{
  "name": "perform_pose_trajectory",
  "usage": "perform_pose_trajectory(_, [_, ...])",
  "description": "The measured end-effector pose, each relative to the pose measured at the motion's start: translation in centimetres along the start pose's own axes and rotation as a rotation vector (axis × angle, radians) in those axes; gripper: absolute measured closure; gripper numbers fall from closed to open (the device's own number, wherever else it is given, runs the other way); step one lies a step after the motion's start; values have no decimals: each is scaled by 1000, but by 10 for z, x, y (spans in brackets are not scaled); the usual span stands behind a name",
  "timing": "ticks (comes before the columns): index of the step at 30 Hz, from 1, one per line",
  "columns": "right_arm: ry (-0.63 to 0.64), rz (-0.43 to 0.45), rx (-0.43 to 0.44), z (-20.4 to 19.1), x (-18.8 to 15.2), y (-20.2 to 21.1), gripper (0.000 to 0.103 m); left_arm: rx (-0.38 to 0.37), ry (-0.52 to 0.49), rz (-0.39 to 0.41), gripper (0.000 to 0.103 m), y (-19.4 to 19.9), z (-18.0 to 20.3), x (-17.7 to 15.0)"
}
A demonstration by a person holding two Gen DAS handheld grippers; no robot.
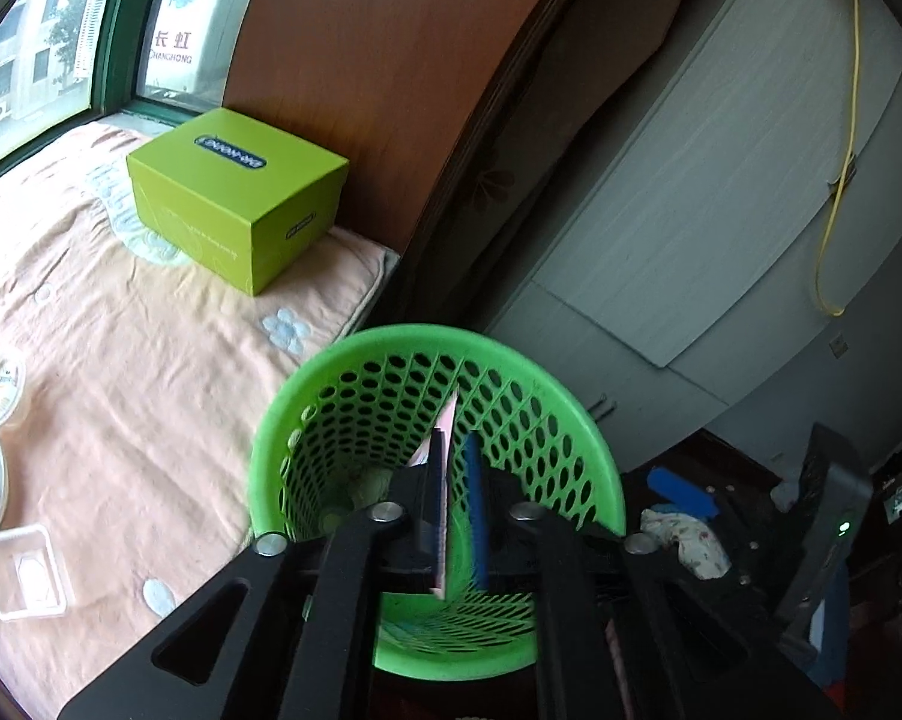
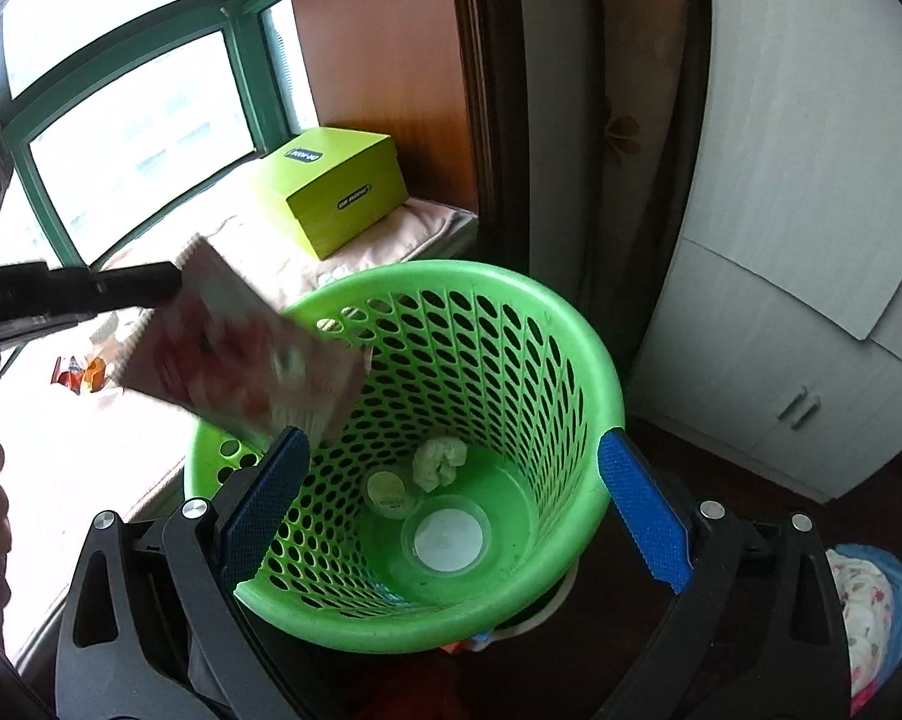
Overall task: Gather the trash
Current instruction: 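Drop the pink packet and clear bowl into the green wastebasket, then move both tools back over the remaining containers on the table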
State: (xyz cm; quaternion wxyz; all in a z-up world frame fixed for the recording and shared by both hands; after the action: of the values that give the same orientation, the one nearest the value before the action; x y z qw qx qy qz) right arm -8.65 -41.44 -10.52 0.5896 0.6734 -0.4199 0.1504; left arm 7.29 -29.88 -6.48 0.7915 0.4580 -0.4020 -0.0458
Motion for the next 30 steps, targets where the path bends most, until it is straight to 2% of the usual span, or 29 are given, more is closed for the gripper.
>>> perform_pose_trajectory(1, [0, 0, 3, 0, 0, 0, 7, 9, -3, 2, 75, -1, 0, -2])
perform_pose_trajectory(4, [5, 0, 7, -3, 0, 1, 7, 36, -12, 3, 61, -1, -1, -9])
perform_pose_trajectory(11, [27, -7, 41, -19, 3, -3, 7, 105, 15, 18, 52, 11, -26, -17])
perform_pose_trajectory(13, [40, -9, 54, -26, 4, -5, 7, 131, 34, 25, 46, 18, -39, -20])
perform_pose_trajectory(17, [71, -14, 83, -46, 8, -12, 7, 180, 65, 46, 44, 32, -64, -24])
perform_pose_trajectory(23, [123, -36, 136, -81, 12, -30, 7, 250, 126, 92, 35, 56, -108, -35])
perform_pose_trajectory(30, [185, -74, 214, -128, 11, -54, 7, 409, 224, 106, 34, 85, -181, -54])
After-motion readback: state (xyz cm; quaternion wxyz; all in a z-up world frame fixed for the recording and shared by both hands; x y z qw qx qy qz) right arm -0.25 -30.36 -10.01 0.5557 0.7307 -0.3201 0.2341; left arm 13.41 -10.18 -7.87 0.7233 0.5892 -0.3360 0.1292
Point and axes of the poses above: each gripper's, at about its wrist camera, not at the fingertips, and y roughly against the way its jaws point, z to its right, x to its top, the point moved 5 cm from there along -y, roughly the way its jaws point, and after that the axes turned 12 degrees about x, right-handed, at the moved point
